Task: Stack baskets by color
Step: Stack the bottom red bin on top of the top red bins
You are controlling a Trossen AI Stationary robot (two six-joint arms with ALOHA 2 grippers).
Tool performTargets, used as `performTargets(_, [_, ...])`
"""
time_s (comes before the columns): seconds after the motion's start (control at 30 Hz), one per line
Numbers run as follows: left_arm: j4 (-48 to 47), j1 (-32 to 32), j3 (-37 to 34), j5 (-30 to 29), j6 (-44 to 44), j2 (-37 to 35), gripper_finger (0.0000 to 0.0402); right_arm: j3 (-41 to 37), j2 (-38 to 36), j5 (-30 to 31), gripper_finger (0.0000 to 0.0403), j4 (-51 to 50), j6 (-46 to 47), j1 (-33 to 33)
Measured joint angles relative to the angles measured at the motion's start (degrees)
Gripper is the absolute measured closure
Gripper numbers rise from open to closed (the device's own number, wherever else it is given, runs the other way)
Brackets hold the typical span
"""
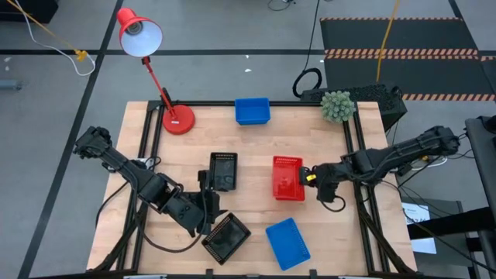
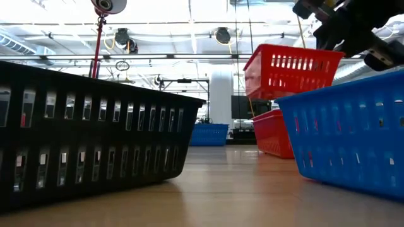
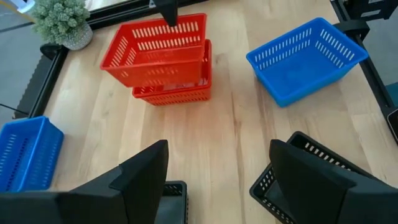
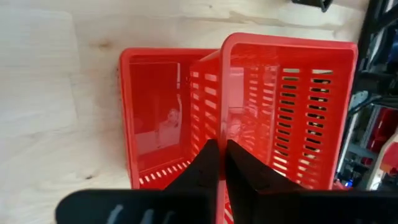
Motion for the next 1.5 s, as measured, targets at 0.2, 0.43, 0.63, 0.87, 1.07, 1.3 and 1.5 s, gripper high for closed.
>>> performTargets(0.2, [0.0, 0.0, 0.0, 0.0, 0.7, 0.0, 0.0121, -2.3, -1.3, -2.1, 0.04, -0.2, 0.2, -1.6])
performTargets(0.43, [0.0, 0.1, 0.0, 0.0, 1.0, 0.0, 0.0121, -4.2, -2.6, -3.0, 0.04, -0.6, 0.4, -2.5])
performTargets(0.63, [0.1, 0.1, 0.0, 0.0, 1.0, 0.0, 0.0121, -5.7, -2.6, -4.3, 0.0399, -0.6, 1.1, -2.5])
performTargets(0.87, [0.1, 0.1, 0.0, 0.0, 1.0, 0.0, 0.0121, -7.7, -2.6, -4.3, 0.0389, -0.1, 1.6, -2.5])
performTargets(1.07, [0.1, 0.1, 0.0, 0.0, 1.0, 0.0, 0.0121, -7.7, -2.6, -4.2, 0.0354, 2.1, 1.6, -2.5])
performTargets(1.3, [0.1, 0.1, 0.0, 0.0, 0.6, 0.0, 0.0121, -7.7, -2.6, -4.2, 0.0332, 4.0, 4.5, -2.2])
performTargets(1.5, [0.1, 0.1, 0.0, 0.0, 0.6, 0.0, 0.0121, -7.7, -2.7, -2.4, 0.0331, 3.4, 9.0, -1.1])
